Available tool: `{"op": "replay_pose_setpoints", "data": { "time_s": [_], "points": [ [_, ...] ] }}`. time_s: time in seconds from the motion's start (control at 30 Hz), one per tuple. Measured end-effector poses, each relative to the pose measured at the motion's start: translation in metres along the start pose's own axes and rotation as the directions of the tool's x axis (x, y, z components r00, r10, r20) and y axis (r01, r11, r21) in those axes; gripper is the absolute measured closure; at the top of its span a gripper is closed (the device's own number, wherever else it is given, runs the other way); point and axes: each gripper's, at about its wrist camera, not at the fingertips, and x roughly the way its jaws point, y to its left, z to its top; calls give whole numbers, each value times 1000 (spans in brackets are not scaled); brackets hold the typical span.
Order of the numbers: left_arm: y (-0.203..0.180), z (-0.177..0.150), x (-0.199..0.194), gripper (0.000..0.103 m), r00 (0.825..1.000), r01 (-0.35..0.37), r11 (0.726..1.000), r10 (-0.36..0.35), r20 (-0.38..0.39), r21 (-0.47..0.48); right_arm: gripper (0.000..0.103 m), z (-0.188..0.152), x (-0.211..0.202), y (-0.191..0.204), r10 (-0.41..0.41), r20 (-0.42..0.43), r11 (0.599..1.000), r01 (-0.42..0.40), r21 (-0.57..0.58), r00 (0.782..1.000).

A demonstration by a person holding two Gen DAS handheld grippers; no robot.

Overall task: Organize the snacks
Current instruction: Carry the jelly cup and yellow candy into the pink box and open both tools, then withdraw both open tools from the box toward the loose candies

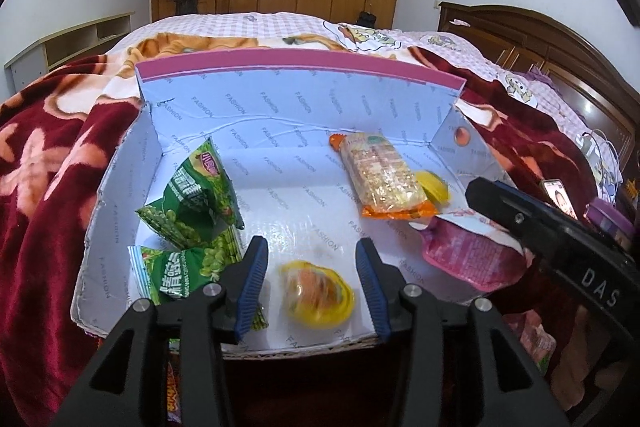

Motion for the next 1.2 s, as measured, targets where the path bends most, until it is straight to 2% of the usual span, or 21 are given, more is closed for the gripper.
{"op": "replay_pose_setpoints", "data": {
  "time_s": [0.13,0.33,0.47,0.87,1.2],
  "points": [
    [0,0,-3,52,1000,-6,1000,6,7,0,61,0,0,-2,9,-1,1000,-9,19,1000],
    [0,1,-16,51,999,-3,1000,3,33,2,59,1,-8,-1,9,15,1000,-10,29,1000],
    [0,2,-28,51,999,4,1000,-4,50,2,52,3,-17,3,14,25,1000,-14,24,1000],
    [10,-8,-69,51,998,-11,1000,12,68,-14,51,-8,-48,23,49,41,999,-48,-8,998],
    [30,-31,-91,50,998,-45,997,48,47,-56,49,-31,-64,36,63,5,998,-63,-15,998]
  ]
}}
